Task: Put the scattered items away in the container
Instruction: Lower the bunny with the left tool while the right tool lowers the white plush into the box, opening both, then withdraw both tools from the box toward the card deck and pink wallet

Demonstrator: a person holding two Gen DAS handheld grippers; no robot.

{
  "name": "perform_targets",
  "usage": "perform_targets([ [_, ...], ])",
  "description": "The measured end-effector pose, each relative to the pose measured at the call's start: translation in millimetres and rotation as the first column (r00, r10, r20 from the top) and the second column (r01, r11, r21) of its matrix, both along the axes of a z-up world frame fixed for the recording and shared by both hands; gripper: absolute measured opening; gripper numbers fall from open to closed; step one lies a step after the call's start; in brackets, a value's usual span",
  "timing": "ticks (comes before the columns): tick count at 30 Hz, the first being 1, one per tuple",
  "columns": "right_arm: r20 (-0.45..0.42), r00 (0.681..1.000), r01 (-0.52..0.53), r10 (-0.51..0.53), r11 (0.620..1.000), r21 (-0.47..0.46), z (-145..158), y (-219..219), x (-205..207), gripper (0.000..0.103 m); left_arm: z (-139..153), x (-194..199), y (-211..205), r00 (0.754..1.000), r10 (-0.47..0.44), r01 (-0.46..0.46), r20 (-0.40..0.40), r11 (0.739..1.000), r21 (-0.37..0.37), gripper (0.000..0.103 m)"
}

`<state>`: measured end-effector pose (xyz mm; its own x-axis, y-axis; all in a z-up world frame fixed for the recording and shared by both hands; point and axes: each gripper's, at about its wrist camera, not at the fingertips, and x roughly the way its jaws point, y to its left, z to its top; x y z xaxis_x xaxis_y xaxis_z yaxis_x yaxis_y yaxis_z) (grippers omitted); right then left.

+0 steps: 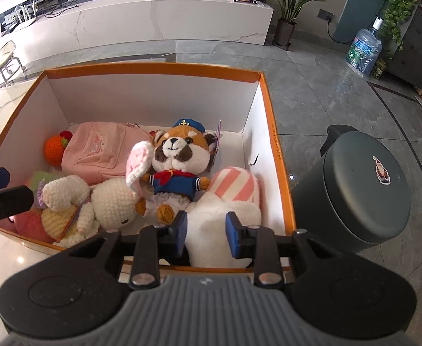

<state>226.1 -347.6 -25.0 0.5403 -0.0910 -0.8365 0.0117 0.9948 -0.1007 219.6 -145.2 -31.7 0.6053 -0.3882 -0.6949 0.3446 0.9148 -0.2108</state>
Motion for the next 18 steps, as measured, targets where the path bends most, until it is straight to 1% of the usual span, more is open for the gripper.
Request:
perform_targets([
  [7, 0.08, 0.997, -0.007, 0.008, 1.0, -0.012, 26.8, 15.8, -23.8, 0.034, 21.7, -21.6, 13.0, 0.999, 0.027, -0.027, 0.042, 1.0, 0.004, 0.058],
  [9, 0.106, 0.994, -0.013, 0.014, 1.0, -0.012, 36.6, 22.3, -32.1, 0.038, 27.9, -28.9, 17.4, 0.998, 0.035, -0.035, 0.056, 0.999, 0.003, 0.058],
  [15, 0.184, 0.982, -0.051, 0.047, 0.999, 0.016, 67.2, 47.8, -58.9, 0.039, 45.9, -52.9, 33.9, 0.993, 0.064, -0.064, 0.104, 0.998, 0.004, 0.058],
  [18, 0.216, 0.974, -0.077, 0.066, 0.996, 0.046, 79.3, 65.7, -71.6, 0.04, 51.0, -64.6, 46.3, 0.989, 0.085, -0.087, 0.123, 0.996, 0.006, 0.058],
])
